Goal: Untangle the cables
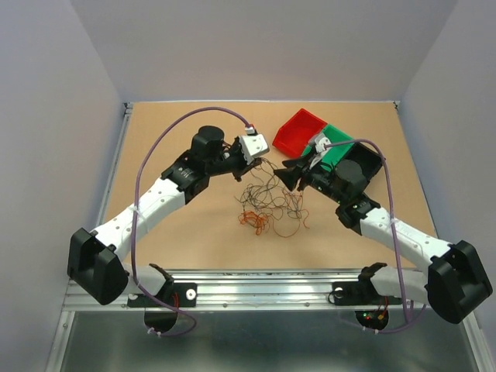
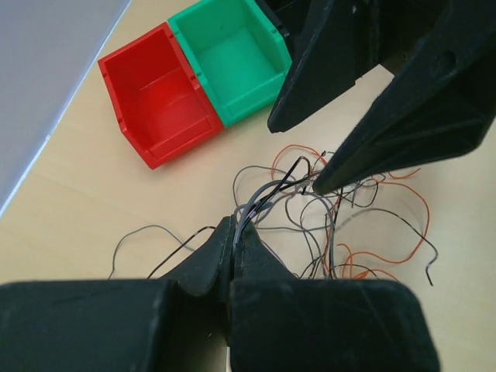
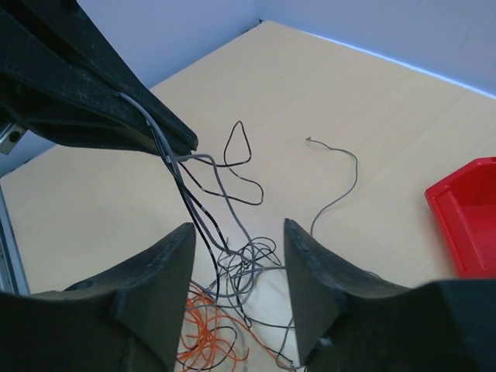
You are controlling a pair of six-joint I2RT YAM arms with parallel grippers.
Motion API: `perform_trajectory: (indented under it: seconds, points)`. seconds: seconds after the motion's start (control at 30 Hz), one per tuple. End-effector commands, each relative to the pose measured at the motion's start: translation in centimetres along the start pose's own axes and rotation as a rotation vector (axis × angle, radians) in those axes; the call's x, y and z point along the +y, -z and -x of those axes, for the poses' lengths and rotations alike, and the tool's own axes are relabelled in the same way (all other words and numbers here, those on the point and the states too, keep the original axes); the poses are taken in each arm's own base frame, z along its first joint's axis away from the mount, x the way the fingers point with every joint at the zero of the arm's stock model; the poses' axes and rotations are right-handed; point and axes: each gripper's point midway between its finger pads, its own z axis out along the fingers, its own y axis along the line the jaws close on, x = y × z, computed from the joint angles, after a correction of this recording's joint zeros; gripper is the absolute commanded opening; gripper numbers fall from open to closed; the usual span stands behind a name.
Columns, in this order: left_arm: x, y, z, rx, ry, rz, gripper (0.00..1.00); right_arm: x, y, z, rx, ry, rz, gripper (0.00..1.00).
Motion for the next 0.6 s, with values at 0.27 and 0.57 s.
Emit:
perform_trajectory:
  seconds: [0.27, 0.57]
  points:
    - [-0.4, -0.1, 0.2, 0.007, -0.027, -0.013, 0.04, 1.4, 0.2, 1.7, -0.080, 0.050, 0.068, 0.01]
    - [-0.5, -0.2, 0.1, 0.012, -0.034, -0.019, 0.11, 1.6, 0.5, 1.8, -0.089, 0.057, 0.079, 0.01]
